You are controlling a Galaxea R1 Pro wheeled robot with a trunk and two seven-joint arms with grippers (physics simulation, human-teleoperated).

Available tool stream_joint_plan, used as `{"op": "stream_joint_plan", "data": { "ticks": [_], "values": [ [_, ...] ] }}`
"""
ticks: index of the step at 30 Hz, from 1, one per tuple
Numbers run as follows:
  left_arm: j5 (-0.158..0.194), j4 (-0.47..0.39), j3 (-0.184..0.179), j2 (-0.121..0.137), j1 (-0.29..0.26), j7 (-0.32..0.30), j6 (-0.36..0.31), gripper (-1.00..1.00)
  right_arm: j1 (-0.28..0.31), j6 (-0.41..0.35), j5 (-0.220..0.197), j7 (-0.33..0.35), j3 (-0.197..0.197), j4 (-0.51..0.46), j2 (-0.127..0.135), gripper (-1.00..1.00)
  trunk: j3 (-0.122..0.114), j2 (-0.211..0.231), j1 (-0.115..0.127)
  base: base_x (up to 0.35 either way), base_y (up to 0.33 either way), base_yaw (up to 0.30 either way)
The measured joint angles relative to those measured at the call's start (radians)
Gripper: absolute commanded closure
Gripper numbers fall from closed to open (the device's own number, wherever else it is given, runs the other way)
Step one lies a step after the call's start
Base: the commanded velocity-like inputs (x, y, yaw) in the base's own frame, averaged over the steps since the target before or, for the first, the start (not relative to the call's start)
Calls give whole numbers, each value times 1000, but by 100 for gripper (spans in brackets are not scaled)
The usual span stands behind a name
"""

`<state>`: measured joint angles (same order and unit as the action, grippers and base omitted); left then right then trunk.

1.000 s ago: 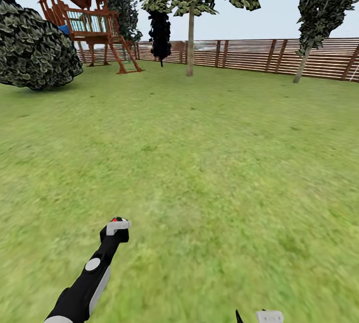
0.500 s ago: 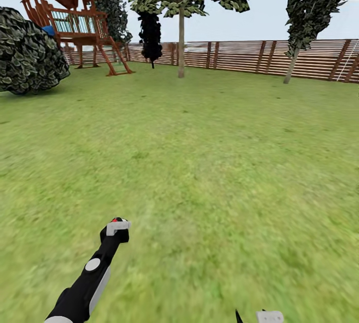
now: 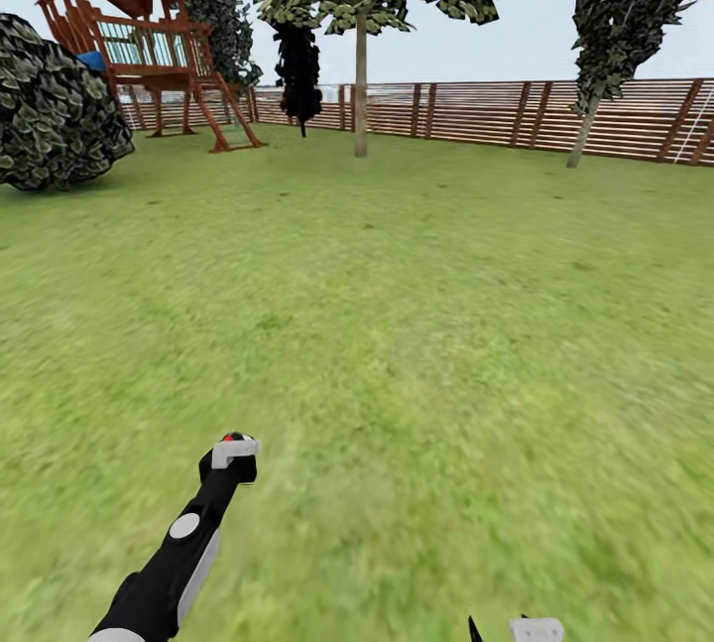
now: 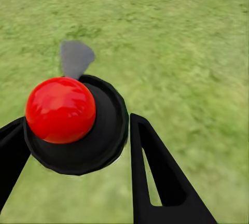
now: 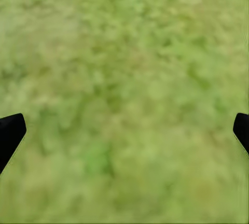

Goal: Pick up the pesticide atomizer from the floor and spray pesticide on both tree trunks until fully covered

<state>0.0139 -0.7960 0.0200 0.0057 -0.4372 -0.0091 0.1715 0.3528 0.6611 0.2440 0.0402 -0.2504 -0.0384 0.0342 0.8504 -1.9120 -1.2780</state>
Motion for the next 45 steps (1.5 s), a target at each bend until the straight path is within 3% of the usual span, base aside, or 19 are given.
{"op": "stream_joint_plan", "data": {
  "ticks": [15,45],
  "values": [
    [0,0,0,0,0,0,0,100,0,0,0,0,0,0,0,-100,-20,0,0,340,0,36],
    [0,-1,0,0,0,3,4,100,0,-5,1,-5,-1,9,1,-100,-21,0,0,340,0,0]
  ]
}}
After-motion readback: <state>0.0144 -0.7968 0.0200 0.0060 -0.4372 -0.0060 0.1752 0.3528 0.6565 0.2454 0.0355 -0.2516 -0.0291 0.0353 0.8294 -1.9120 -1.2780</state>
